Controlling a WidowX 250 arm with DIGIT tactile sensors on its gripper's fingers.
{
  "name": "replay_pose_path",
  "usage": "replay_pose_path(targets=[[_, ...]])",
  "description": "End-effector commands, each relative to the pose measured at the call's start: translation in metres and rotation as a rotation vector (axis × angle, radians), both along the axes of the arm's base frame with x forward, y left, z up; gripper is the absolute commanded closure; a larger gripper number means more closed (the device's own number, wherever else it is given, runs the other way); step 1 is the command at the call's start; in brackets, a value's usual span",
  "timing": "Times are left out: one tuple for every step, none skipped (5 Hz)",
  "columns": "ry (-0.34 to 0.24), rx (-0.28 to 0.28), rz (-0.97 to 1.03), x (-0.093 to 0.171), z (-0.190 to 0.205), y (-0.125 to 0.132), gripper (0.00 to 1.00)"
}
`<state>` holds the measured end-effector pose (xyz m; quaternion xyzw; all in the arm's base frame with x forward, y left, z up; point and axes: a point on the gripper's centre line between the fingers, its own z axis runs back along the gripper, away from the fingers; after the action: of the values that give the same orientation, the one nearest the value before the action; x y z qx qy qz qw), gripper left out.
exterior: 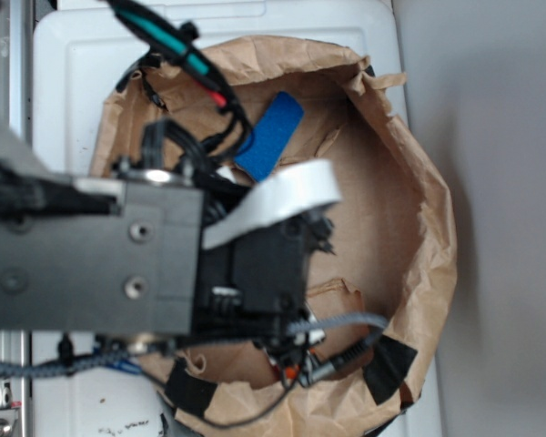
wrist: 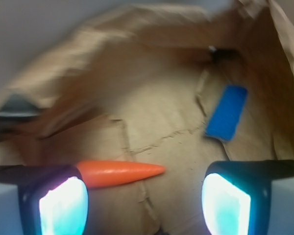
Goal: Grab the blue sponge.
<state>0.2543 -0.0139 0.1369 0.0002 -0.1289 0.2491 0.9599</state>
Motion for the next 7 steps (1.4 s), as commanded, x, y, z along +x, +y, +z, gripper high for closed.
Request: replay_pose_path(targets=[[-0.059, -0.004, 0.021, 0.005, 0.017, 0.013, 0.0], [-0.059, -0.004, 0.021, 0.005, 0.017, 0.013, 0.0], [-0.029, -0.005, 0.056, 0.019, -0.018, 0.039, 0.0], [-0.071, 0.0, 0.108, 0.039, -0.036, 0.056, 0.0], [-0.079, -0.013, 0.095, 0.049, -0.066, 0.067, 0.0], [-0.08, 0.017, 0.1, 0.065, -0.095, 0.068, 0.0], [-0.075, 0.044, 0.119, 0.078, -0.107, 0.065, 0.0]])
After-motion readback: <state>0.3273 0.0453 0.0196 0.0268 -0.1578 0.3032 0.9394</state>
